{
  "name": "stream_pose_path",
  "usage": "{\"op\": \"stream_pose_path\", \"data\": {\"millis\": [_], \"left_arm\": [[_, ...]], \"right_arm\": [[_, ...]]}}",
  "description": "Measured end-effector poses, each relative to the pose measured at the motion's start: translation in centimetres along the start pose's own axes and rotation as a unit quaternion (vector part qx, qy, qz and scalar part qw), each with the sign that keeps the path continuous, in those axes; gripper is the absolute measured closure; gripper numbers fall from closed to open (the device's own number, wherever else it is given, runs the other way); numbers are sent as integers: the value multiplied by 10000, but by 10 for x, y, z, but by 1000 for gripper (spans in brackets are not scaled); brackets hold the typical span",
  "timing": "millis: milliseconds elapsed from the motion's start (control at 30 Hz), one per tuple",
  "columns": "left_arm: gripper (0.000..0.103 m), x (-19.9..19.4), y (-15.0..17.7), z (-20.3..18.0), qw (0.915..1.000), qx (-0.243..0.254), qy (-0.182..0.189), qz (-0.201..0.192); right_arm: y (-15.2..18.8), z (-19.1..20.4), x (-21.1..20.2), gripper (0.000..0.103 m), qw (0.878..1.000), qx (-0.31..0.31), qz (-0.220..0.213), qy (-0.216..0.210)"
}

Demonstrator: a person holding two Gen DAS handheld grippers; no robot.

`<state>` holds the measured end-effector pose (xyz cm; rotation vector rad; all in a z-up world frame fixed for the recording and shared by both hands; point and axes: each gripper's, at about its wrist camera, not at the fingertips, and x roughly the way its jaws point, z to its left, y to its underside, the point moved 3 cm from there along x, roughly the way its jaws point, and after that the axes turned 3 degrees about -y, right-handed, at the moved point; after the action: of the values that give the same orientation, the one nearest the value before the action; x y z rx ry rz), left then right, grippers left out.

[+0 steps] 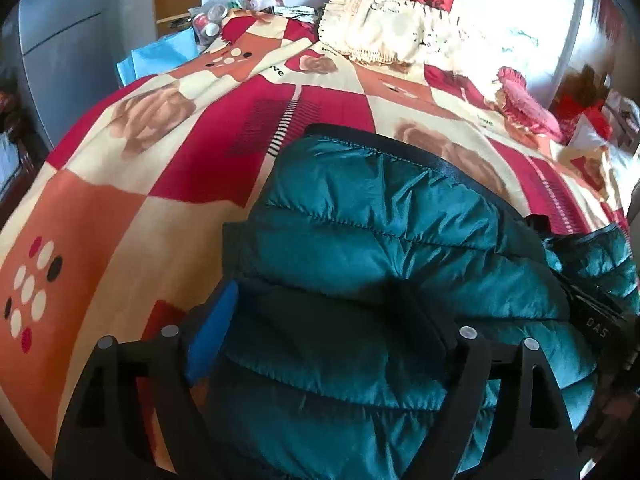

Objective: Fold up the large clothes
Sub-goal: 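Carry the held hem over the jacket body with both tools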

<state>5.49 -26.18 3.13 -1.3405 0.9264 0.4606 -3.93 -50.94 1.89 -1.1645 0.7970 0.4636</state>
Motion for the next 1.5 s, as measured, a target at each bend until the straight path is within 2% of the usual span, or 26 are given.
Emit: {"op": "stream_pose_path", "data": {"millis": [67, 167, 200, 300, 367, 400, 433, 467, 533, 633, 700, 767, 900, 1033, 1167, 1267, 1300, 1367, 1400, 1500], "left_arm": [[13, 5, -2, 1, 10000, -39, -47, 52], [13, 8, -2, 7, 9996, -207, 111, 155], [13, 7, -1, 9, 9994, -251, 146, 163], [13, -1, -2, 9, 9994, -271, 118, 164], [13, -12, -5, 7, 9996, -266, 70, 89], [13, -18, -7, 6, 9996, -266, 92, 10], [13, -25, -10, 5, 9995, -267, 120, -100], [13, -32, -13, 3, 9993, -262, 134, -239], [13, -38, -20, -2, 9988, -149, 165, -438], [13, -28, -29, -13, 9994, 119, -34, -321], [13, -13, -30, -15, 9995, 195, -195, -174], [13, 3, -28, -14, 9990, 188, -390, 53], [13, 17, -25, -12, 9987, 145, -461, 140], [13, 24, -24, -16, 9979, 302, -544, 191], [12, 27, -22, -16, 9980, 305, -519, 191], [12, 29, -21, -16, 9981, 285, -522, 174], [12, 29, -21, -16, 9981, 288, -522, 178], [12, 29, -21, -15, 9981, 287, -521, 168], [12, 29, -22, -16, 9981, 279, -518, 164], [12, 28, -21, -15, 9982, 276, -520, 137]], "right_arm": [[-1, 0, 5, 44, 10000, -10, 4, 67], [-3, 0, 3, 44, 9998, -27, 155, 81], [-4, 1, -11, 44, 9996, -48, 267, -41], [-7, -3, -34, 44, 9997, -65, 112, -204], [-10, -14, -55, 44, 9998, -182, -82, 19], [-12, -22, -63, 44, 9992, -255, -146, 257], [-16, -44, -72, 44, 9962, -325, -247, 768], [-17, -53, -73, 44, 9952, -279, -258, 898], [-20, -79, -73, 44, 9940, -4, -273, 1062], [-22, -104, -65, 44, 9920, 309, -206, 1203], [-21, -110, -59, 43, 9917, 362, -100, 1233], [-17, -115, -36, 40, 9907, 305, 219, 1306], [-12, -118, -20, 35, 9902, 278, 318, 1331], [-9, -128, -13, 32, 9918, 584, 247, 1114], [-8, -123, -18, 32, 9915, 524, 204, 1173], [-12, -111, -39, 33, 9909, 325, 88, 1302], [-16, -95, -64, 33, 9922, 254, -237, 1196], [-17, -72, -81, 33, 9957, 178, -440, 801], [-17, -72, -81, 33, 9957, 178, -440, 801], [-15, -20, -83, 33, 9984, -387, -342, 247]]}}
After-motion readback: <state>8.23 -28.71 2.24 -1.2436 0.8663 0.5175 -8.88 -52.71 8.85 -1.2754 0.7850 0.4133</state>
